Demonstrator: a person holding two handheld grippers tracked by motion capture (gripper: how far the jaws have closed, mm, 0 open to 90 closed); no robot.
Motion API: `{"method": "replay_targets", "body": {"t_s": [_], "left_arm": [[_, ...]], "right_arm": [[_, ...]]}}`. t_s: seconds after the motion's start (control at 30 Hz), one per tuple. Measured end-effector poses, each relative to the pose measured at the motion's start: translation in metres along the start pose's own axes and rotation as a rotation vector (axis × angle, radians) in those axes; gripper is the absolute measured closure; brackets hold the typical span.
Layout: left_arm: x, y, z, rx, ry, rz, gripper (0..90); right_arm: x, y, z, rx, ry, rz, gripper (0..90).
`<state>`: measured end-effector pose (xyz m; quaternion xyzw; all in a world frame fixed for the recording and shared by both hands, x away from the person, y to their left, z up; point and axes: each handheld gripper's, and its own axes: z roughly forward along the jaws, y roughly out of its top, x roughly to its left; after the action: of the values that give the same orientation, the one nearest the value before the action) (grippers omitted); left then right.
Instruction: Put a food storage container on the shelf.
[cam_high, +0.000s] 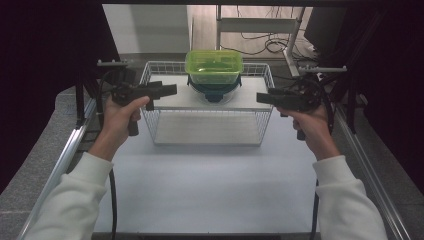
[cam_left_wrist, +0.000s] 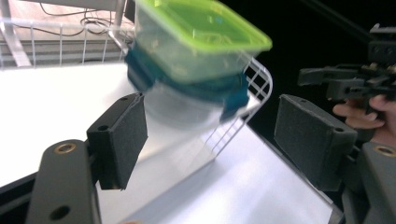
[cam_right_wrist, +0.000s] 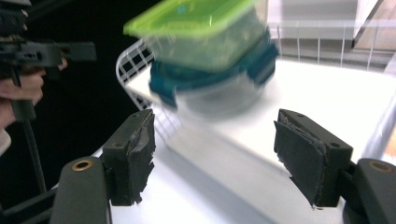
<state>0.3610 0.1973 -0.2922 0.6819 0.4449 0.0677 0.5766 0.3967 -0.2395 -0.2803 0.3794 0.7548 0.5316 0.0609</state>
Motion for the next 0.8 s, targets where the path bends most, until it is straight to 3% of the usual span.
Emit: {"method": "replay_targets", "body": {"t_s": [0.07, 0.1, 0.13, 0.17, 0.2, 0.27, 0.33, 0.37, 0.4, 0.43, 0.53, 0.63, 0.67, 0.73, 0.8], "left_arm": [[-0.003, -0.018, -0.007, 0.028, 0.003, 0.022, 25.0], [-0.003, -0.018, -0.007, 0.028, 0.003, 0.022, 25.0], [-0.005, -0.033, -0.011, 0.056, 0.003, 0.036, 25.0], [-0.005, -0.033, -0.011, 0.056, 0.003, 0.036, 25.0], [-0.006, -0.048, -0.014, 0.084, 0.0, 0.042, 25.1], [-0.006, -0.057, -0.014, 0.098, -0.002, 0.043, 25.1], [-0.006, -0.078, -0.015, 0.123, -0.005, 0.031, 25.3], [-0.006, -0.085, -0.014, 0.138, -0.009, 0.023, 25.3], [-0.005, -0.105, -0.011, 0.178, -0.005, 0.024, 25.3], [-0.005, -0.105, -0.011, 0.178, -0.005, 0.024, 25.3], [-0.004, -0.137, -0.002, 0.252, 0.037, 0.057, 25.3], [-0.002, -0.15, 0.001, 0.281, 0.042, 0.055, 25.3], [-0.001, -0.161, 0.004, 0.301, 0.051, 0.051, 25.3], [0.001, -0.166, 0.005, 0.309, 0.053, 0.048, 25.3], [0.005, -0.177, 0.007, 0.322, 0.053, 0.03, 25.3]], "right_arm": [[0.002, -0.01, -0.004, 0.019, -0.015, -0.011, 28.8], [0.002, -0.01, -0.004, 0.019, -0.015, -0.011, 28.8], [0.003, -0.024, -0.007, 0.043, -0.027, -0.022, 28.9], [0.003, -0.024, -0.007, 0.043, -0.027, -0.022, 28.9], [0.003, -0.04, -0.008, 0.072, -0.035, -0.027, 28.9], [0.002, -0.045, -0.007, 0.083, -0.036, -0.026, 28.9], [0.002, -0.068, -0.006, 0.12, -0.046, -0.025, 29.0], [0.002, -0.068, -0.006, 0.12, -0.046, -0.025, 29.0], [0.002, -0.08, -0.005, 0.139, -0.049, -0.029, 29.0], [0.002, -0.08, -0.005, 0.139, -0.049, -0.029, 29.0], [0.003, -0.106, -0.001, 0.184, -0.052, -0.013, 29.1], [0.004, -0.117, 0.002, 0.208, -0.058, -0.007, 29.2], [0.004, -0.129, 0.005, 0.235, -0.062, -0.003, 29.1], [0.004, -0.135, 0.006, 0.245, -0.067, -0.002, 29.3], [0.002, -0.152, 0.011, 0.277, -0.068, 0.007, 29.3]]}}
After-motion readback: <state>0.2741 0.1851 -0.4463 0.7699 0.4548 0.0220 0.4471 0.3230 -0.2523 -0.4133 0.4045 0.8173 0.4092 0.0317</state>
